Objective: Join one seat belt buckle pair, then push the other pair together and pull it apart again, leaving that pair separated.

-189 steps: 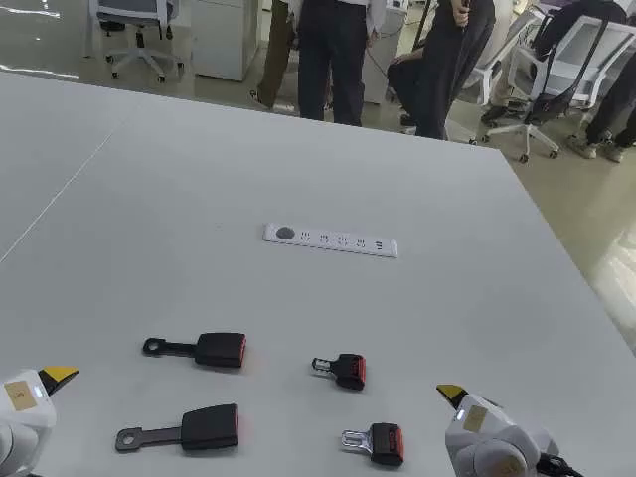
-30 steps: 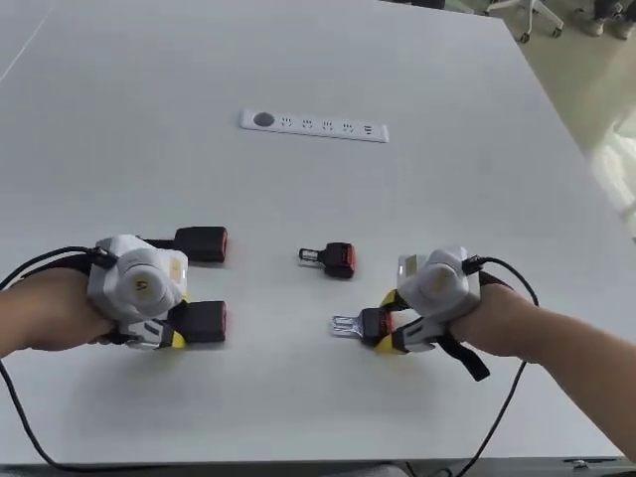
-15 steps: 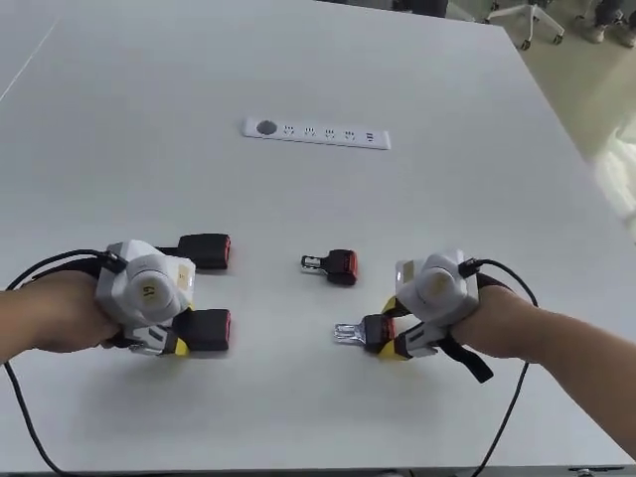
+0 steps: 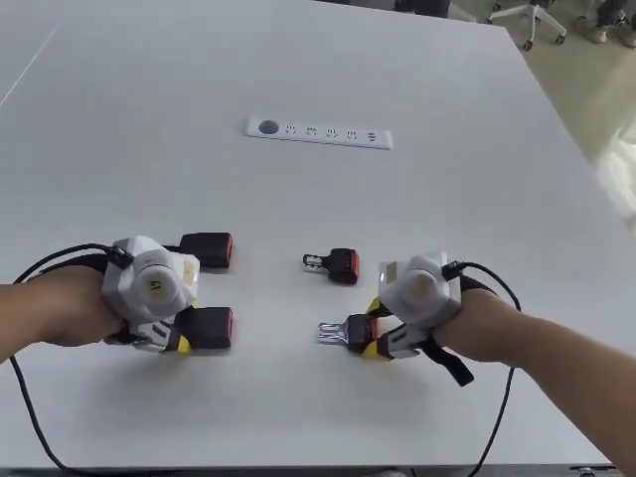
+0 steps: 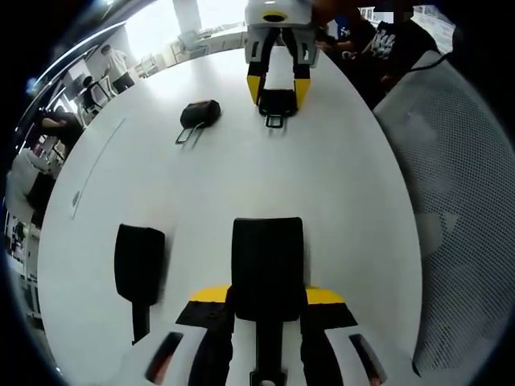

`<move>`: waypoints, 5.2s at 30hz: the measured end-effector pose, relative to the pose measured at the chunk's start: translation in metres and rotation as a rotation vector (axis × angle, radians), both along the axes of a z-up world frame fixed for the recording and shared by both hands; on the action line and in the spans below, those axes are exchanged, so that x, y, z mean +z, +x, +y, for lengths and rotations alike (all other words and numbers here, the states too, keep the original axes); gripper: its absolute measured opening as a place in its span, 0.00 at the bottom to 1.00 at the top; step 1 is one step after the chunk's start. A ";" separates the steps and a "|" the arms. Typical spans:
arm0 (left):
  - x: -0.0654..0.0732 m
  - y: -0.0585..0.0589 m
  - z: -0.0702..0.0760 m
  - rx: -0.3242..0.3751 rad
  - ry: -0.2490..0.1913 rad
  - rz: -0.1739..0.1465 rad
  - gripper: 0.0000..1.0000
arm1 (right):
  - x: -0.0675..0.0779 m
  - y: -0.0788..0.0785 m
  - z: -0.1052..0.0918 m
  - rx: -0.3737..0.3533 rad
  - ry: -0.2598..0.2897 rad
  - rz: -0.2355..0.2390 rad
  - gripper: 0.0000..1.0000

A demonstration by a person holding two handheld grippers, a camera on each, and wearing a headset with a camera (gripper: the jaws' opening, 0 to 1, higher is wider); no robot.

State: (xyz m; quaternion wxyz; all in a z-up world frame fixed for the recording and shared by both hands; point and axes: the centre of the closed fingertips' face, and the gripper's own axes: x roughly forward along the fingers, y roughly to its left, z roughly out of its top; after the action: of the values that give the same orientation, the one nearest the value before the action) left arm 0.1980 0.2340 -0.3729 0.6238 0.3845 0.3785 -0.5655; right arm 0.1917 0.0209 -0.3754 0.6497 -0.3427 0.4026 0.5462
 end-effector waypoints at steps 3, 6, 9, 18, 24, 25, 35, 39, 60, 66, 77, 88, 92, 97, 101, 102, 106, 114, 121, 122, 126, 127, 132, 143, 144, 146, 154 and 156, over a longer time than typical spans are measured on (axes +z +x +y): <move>0.000 0.000 0.000 0.002 0.000 0.000 0.32 | 0.000 0.000 0.012 0.002 0.015 -0.002 0.36; 0.000 0.000 0.000 0.001 0.001 0.000 0.32 | 0.001 -0.002 0.024 0.006 0.031 -0.002 0.36; 0.000 0.000 0.000 0.002 0.002 0.000 0.32 | 0.000 -0.002 0.036 0.002 0.051 -0.004 0.36; 0.000 0.000 0.000 0.003 0.003 0.000 0.32 | 0.001 0.001 0.072 -0.022 0.107 -0.028 0.36; 0.000 0.000 0.000 0.004 0.002 -0.001 0.32 | 0.001 0.004 0.089 -0.018 0.115 -0.045 0.36; 0.000 0.000 0.000 0.004 0.001 0.000 0.32 | 0.001 0.005 0.091 -0.019 0.116 -0.045 0.35; -0.001 0.000 0.000 -0.003 0.000 0.009 0.32 | 0.001 0.004 0.112 0.023 0.111 -0.051 0.35; -0.001 0.001 0.000 -0.004 0.000 0.008 0.32 | 0.001 0.004 0.115 0.038 0.100 -0.062 0.35; 0.000 -0.002 -0.001 -0.058 -0.017 0.003 0.31 | 0.003 0.003 0.129 0.061 0.147 -0.075 0.33; -0.001 -0.002 -0.001 -0.054 -0.014 0.006 0.31 | 0.003 0.004 0.137 0.071 0.138 -0.070 0.33; -0.003 -0.003 -0.001 -0.068 0.002 0.016 0.30 | 0.003 0.001 0.149 0.058 0.136 -0.056 0.32; -0.002 -0.001 -0.001 -0.051 0.006 0.021 0.30 | 0.004 0.002 0.142 0.112 0.121 -0.060 0.31; -0.002 0.000 -0.001 -0.052 0.012 0.028 0.29 | 0.003 0.003 0.141 0.112 0.117 -0.058 0.31; -0.002 0.001 0.000 -0.051 0.012 0.036 0.29 | 0.003 0.003 0.141 0.102 0.119 -0.052 0.31; -0.003 0.002 0.000 -0.052 0.015 0.036 0.29 | 0.003 0.004 0.140 0.095 0.121 -0.049 0.31; -0.002 0.002 0.000 -0.050 0.015 0.037 0.29 | 0.003 0.004 0.139 0.093 0.123 -0.046 0.32; -0.002 0.003 0.000 -0.048 0.011 0.036 0.29 | 0.003 0.004 0.139 0.088 0.127 -0.041 0.32; -0.003 0.004 0.001 -0.051 0.006 0.033 0.29 | 0.003 0.004 0.139 0.088 0.131 -0.045 0.32; -0.001 0.002 0.001 -0.052 0.003 0.034 0.29 | 0.003 0.004 0.139 0.086 0.129 -0.042 0.32; -0.001 0.002 0.001 -0.049 0.003 0.034 0.29 | 0.003 0.004 0.139 0.084 0.128 -0.042 0.32; 0.002 -0.001 0.000 -0.050 0.002 0.033 0.29 | 0.003 0.004 0.140 0.082 0.129 -0.041 0.32; 0.003 -0.001 0.000 -0.051 0.001 0.032 0.29 | 0.003 0.004 0.140 0.081 0.129 -0.040 0.32; 0.006 -0.004 -0.001 -0.048 0.005 0.029 0.29 | 0.002 0.004 0.140 0.077 0.128 -0.040 0.32; 0.006 -0.003 -0.001 -0.026 0.039 0.035 0.31 | 0.004 0.003 0.141 0.066 0.136 -0.036 0.34; 0.006 -0.003 -0.001 -0.026 0.042 0.034 0.31 | 0.004 0.003 0.141 0.066 0.138 -0.035 0.34; 0.005 -0.002 0.000 -0.032 0.046 0.029 0.32 | 0.004 0.003 0.141 0.067 0.144 -0.027 0.34; 0.006 0.001 0.004 0.000 0.062 0.025 0.33 | 0.014 0.003 0.139 0.053 0.175 -0.034 0.35; 0.012 0.001 0.004 0.013 0.052 0.020 0.33 | 0.019 0.003 0.138 0.053 0.186 -0.038 0.34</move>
State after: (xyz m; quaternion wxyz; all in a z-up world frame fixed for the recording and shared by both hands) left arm 0.1995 0.2384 -0.3612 0.6133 0.3926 0.4017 -0.5553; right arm 0.1942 0.1593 -0.3566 0.6716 -0.3019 0.3286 0.5915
